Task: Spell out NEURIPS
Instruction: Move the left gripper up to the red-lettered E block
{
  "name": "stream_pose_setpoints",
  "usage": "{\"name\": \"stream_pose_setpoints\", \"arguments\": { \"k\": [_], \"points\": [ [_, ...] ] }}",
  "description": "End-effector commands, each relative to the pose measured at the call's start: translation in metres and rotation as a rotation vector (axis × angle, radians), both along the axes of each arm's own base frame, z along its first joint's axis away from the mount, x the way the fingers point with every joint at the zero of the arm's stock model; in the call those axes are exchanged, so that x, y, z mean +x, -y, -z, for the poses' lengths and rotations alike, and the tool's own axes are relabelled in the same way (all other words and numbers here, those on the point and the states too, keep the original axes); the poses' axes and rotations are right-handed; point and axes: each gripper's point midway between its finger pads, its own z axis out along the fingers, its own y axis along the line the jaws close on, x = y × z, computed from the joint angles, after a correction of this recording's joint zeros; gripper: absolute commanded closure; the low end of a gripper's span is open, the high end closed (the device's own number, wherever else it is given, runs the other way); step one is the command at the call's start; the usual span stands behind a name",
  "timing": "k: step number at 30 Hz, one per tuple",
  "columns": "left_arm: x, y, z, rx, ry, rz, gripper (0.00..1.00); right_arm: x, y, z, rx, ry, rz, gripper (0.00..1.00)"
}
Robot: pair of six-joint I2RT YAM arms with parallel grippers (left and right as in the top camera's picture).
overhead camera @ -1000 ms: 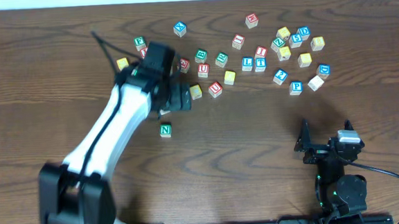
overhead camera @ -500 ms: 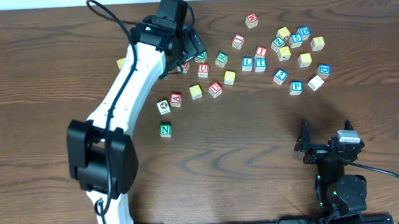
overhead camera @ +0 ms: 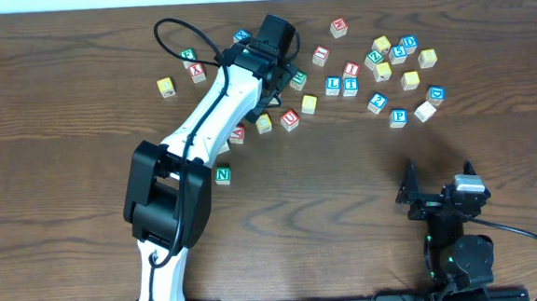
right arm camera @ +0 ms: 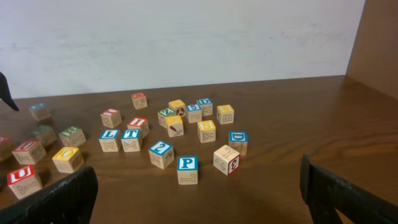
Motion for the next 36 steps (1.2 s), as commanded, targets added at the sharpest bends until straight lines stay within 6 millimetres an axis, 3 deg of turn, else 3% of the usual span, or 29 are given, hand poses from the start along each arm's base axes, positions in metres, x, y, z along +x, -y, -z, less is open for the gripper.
{"name": "stream_pose_setpoints", "arguments": {
  "k": [1,14,21,36],
  "points": [
    [0.010,-0.014,-0.008,0.030,0.038,-0.053,0.02,0.000,0.000,0.002,-0.009,-0.007,0.000,0.01],
    [0.024,-0.044,-0.009,0.030,0.054,-0.166,0.02,0.000,0.000,0.002,-0.009,-0.007,0.000,0.01],
    [0.036,-0.045,-0.012,0.025,0.101,-0.182,0.02,0.000,0.000,0.002,-0.009,-0.007,0.000,0.01],
    [0.038,-0.043,0.038,0.031,0.037,-0.243,0.02,0.000,0.000,0.002,-0.009,-0.007,0.000,0.01]
  ]
}}
